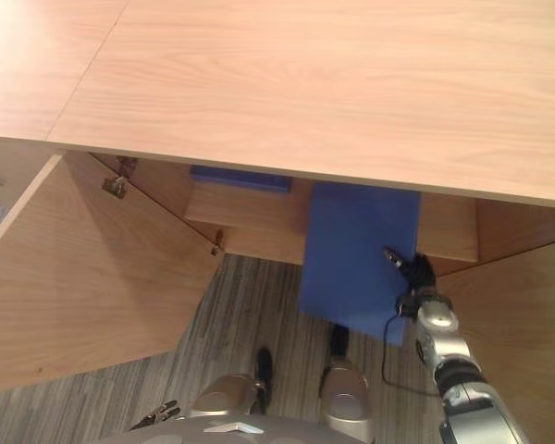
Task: Put the empty folder in the office cabinet
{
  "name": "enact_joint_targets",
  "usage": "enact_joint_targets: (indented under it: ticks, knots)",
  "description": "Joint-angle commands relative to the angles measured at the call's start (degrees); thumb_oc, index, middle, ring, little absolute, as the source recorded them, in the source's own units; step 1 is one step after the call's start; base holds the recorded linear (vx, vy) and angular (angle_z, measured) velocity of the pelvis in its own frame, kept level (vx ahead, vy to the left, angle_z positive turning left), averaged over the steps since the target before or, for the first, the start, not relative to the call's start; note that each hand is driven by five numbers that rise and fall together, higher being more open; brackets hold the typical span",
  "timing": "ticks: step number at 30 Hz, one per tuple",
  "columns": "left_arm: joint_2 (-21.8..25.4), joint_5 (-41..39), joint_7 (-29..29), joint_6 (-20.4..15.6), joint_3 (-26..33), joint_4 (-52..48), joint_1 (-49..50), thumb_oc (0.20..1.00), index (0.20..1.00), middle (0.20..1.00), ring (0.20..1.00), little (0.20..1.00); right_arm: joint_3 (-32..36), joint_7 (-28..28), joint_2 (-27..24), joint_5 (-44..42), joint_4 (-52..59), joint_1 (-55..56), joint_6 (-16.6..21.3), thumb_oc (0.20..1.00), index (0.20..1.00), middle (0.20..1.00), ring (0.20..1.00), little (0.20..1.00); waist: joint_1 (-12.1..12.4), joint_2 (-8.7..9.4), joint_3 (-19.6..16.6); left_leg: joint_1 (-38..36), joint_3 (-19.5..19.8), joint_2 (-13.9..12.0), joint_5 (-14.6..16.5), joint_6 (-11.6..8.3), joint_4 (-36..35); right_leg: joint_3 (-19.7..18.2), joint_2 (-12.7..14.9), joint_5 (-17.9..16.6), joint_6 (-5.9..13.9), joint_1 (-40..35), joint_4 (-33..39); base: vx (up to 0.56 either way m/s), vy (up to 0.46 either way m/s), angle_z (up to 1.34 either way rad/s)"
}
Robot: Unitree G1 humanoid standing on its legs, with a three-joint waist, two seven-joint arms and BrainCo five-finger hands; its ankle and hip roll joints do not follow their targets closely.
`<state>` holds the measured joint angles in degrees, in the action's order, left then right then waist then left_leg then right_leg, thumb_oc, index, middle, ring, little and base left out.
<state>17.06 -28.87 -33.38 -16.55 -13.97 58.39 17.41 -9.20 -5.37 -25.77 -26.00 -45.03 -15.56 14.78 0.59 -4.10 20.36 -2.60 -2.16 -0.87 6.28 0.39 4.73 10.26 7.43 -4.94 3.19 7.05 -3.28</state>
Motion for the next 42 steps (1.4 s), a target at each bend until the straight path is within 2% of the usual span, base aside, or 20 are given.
enact_joint_targets:
  ticks: [1, 6, 9, 11, 14, 20, 22, 26, 28, 30, 32, 38, 39, 41, 42]
  knots:
    - [2.9, 0.7, -0.1, -2.5, -2.3, 0.4, 1.3, 1.000, 1.000, 1.000, 1.000, 1.000, 1.1, 4.6, -0.3, -3.0, 0.5, -1.7, 2.5, 0.200, 0.200, 0.200, 0.200, 0.200, 1.7, 2.22, -1.2, -3.6, 1.7, 2.0, 9.2, 1.99, 2.8, -2.1, 4.5, -4.9, 6.63, 8.7, 1.4, 0.06, -0.059, 0.18]
    - [1.9, -0.1, 0.3, -3.9, -3.4, 2.6, -0.5, 1.000, 1.000, 1.000, 1.000, 1.000, 4.6, 14.0, -0.6, -9.2, -4.2, -8.4, -0.9, 0.200, 0.200, 0.200, 0.200, 0.200, 2.1, 0.71, 0.7, -2.7, 2.7, 0.5, 9.2, 1.03, 2.2, -2.3, 4.8, -2.9, 5.56, 13.4, -4.7, 0.08, -0.071, 0.18]
    - [1.2, -0.8, -0.1, -4.1, -3.8, 3.5, -1.8, 1.000, 1.000, 1.000, 1.000, 1.000, 7.1, 19.6, -0.6, -13.3, -7.2, -12.2, -1.1, 0.200, 0.200, 0.200, 0.200, 0.200, 2.1, -0.27, 1.6, -1.8, 2.6, 0.0, 9.0, 0.49, 2.2, -1.8, 4.8, -1.9, 4.75, 15.8, -7.0, 0.02, -0.035, 0.28]
    - [1.0, -1.1, -0.3, -4.2, -4.1, 3.8, -2.2, 1.000, 1.000, 1.000, 1.000, 1.000, 7.7, 20.6, -0.7, -14.7, -8.2, -13.5, -1.1, 0.200, 0.200, 0.200, 0.200, 0.200, 2.1, -0.63, 1.9, -1.4, 2.5, -0.2, 8.8, 0.30, 2.1, -1.7, 4.8, -1.7, 4.54, 16.5, -7.6, 0.00, -0.006, 0.08]
    - [-0.2, -2.9, -0.2, -4.7, -5.4, 5.1, -3.5, 1.000, 1.000, 1.000, 1.000, 1.000, 11.0, 24.0, -1.9, -19.7, -12.5, -18.2, -2.0, 0.200, 0.200, 0.200, 0.200, 0.200, 2.3, -2.25, 2.7, -0.2, 2.3, -0.7, 8.1, -0.35, 1.9, -1.6, 4.9, -0.3, 3.60, 19.1, -10.2, 0.01, 0.010, -0.10]
    - [-1.2, -4.6, -0.8, -4.9, -6.8, 6.7, -5.2, 1.000, 1.000, 1.000, 1.000, 1.000, 12.3, 27.3, -4.9, -27.2, -16.6, -24.4, -2.8, 0.200, 0.200, 0.200, 0.200, 0.200, 2.9, -3.94, 3.7, 1.5, 2.4, -1.3, 7.4, -1.10, 1.7, -1.4, 5.1, 1.3, 2.52, 22.0, -12.9, -0.01, -0.009, 0.07]
    - [-1.4, -5.2, -1.1, -5.3, -7.4, 7.4, -6.1, 1.000, 1.000, 1.000, 1.000, 1.000, 13.8, 29.9, -6.3, -34.4, -18.4, -27.2, -2.0, 0.200, 0.200, 0.200, 0.200, 0.200, 3.2, -4.64, 4.1, 2.5, 2.4, -1.8, 7.2, -1.37, 1.6, -1.3, 4.8, 2.3, 2.09, 23.2, -14.0, -0.02, -0.015, 0.08]
    - [-1.7, -5.9, 1.0, -4.9, -9.3, 6.9, -7.2, 1.000, 1.000, 1.000, 1.000, 1.000, 15.4, 29.8, -6.8, -38.6, -20.3, -30.7, -1.7, 0.200, 0.200, 0.200, 0.200, 0.200, 3.5, -4.82, 4.7, 4.0, 2.6, -1.9, 7.2, -1.27, 2.3, -1.4, 4.6, 2.8, 1.86, 24.1, -14.7, -0.02, -0.030, 0.05]
    - [-1.5, -6.9, 2.4, -3.8, -10.6, 5.4, -8.2, 1.000, 1.000, 1.000, 1.000, 1.000, 13.9, 31.7, -6.8, -40.9, -21.0, -35.2, -3.7, 0.200, 0.200, 0.200, 0.200, 0.200, 3.8, -5.20, 5.5, 5.5, 3.1, -1.8, 7.4, -1.16, 3.6, -2.1, 4.5, 3.3, 1.61, 25.4, -15.9, -0.01, -0.038, 0.07]
    - [-1.5, -6.9, 3.0, -2.9, -10.7, 4.5, -8.7, 1.000, 1.000, 1.000, 1.000, 1.000, 13.2, 32.0, -7.2, -44.7, -21.5, -37.4, -2.0, 0.200, 0.200, 0.200, 0.200, 0.200, 4.0, -5.44, 6.0, 6.8, 3.1, -1.9, 7.5, -1.09, 4.7, -2.7, 4.5, 3.7, 1.48, 26.6, -17.1, 0.00, -0.035, 0.05]
    - [-1.3, -7.7, 3.7, -2.3, -10.9, 3.5, -8.9, 1.000, 1.000, 1.000, 1.000, 1.000, 12.9, 32.1, -8.1, -45.0, -21.9, -39.3, -1.4, 0.200, 0.200, 0.200, 0.200, 0.200, 4.2, -5.58, 6.4, 7.5, 3.2, -2.0, 7.6, -1.10, 5.3, -2.6, 4.5, 4.1, 1.41, 27.3, -17.8, 0.01, -0.041, 0.05]
    - [-1.5, -8.7, 3.8, -0.9, -10.6, 2.8, -9.9, 1.000, 1.000, 1.000, 1.000, 1.000, 8.6, 32.2, -11.2, -43.2, -23.4, -47.9, -4.5, 0.200, 0.200, 0.200, 0.200, 0.200, 5.2, -6.60, 7.6, 10.4, 3.5, -2.6, 6.7, -1.76, 6.5, -2.4, 4.7, 6.0, 0.32, 29.7, -21.1, 0.03, -0.047, 0.05]
    - [-1.6, -8.5, 3.9, -0.8, -10.4, 2.6, -10.0, 1.000, 1.000, 1.000, 1.000, 1.000, 7.8, 31.9, -11.8, -43.2, -23.4, -48.8, -4.0, 0.200, 0.200, 0.200, 0.200, 0.200, 5.3, -6.72, 7.8, 10.9, 3.5, -2.7, 6.4, -1.88, 6.6, -2.4, 4.7, 6.4, 0.07, 30.1, -21.7, 0.02, -0.081, 0.07]
    - [-1.5, -8.7, 3.9, -1.2, -10.3, 2.4, -10.4, 1.000, 1.000, 1.000, 1.000, 1.000, 5.8, 33.8, -12.7, -46.2, -23.2, -52.1, 0.8, 0.200, 0.200, 0.200, 0.200, 0.200, 5.7, -7.24, 8.5, 13.2, 3.7, -3.0, 4.6, -2.29, 7.1, -2.1, 4.6, 7.7, -0.72, 30.6, -22.7, 0.01, -0.089, 0.07]
    - [-1.5, -8.8, 3.9, -1.3, -10.3, 2.4, -10.6, 1.000, 1.000, 1.000, 1.000, 1.000, 5.5, 34.2, -12.7, -46.5, -23.1, -52.8, 0.1, 0.200, 0.200, 0.200, 0.200, 0.200, 5.8, -7.40, 8.7, 13.9, 3.8, -3.1, 4.2, -2.35, 7.4, -2.1, 4.6, 8.0, -0.88, 30.8, -23.1, 0.00, -0.069, 0.05]
